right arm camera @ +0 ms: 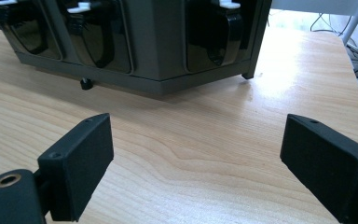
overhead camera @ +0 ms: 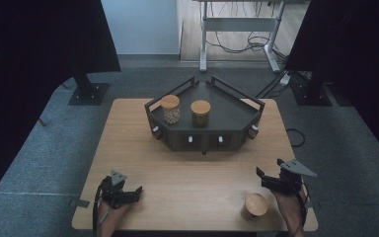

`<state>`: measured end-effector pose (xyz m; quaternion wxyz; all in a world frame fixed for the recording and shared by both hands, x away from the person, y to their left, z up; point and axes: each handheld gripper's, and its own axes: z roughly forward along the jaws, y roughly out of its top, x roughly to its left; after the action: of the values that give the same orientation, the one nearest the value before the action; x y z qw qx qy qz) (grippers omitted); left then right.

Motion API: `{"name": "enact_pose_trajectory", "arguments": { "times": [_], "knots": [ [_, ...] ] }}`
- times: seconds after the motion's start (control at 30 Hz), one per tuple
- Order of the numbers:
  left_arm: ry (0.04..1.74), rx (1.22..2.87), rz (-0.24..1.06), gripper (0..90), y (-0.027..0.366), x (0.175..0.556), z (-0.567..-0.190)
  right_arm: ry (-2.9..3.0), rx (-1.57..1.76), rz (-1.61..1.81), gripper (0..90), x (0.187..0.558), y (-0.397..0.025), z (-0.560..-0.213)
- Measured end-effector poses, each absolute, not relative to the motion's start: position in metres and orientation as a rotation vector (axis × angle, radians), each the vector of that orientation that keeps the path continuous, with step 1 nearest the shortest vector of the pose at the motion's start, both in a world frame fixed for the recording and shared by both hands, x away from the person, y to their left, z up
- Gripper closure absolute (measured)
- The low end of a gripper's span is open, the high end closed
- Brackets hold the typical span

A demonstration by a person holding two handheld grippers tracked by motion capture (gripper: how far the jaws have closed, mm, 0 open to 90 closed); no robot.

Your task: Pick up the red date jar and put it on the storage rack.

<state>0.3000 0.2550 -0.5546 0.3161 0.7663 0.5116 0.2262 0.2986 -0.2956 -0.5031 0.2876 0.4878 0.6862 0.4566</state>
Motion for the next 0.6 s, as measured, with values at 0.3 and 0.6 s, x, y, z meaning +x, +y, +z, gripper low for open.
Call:
{"name": "enact_pose_trajectory", "arguments": {
  "times": [0.3, 0.6],
  "knots": [
    [1.347, 2.018, 0.595, 2.9, 0.255, 0.300, -0.555, 1.851, 1.287, 1.225, 9.0, 0.286, -0.293, -0.500],
    [1.346, 2.019, 0.595, 2.9, 0.255, 0.300, -0.555, 1.869, 1.258, 1.228, 9.1, 0.273, -0.288, -0.496]
  ]
}}
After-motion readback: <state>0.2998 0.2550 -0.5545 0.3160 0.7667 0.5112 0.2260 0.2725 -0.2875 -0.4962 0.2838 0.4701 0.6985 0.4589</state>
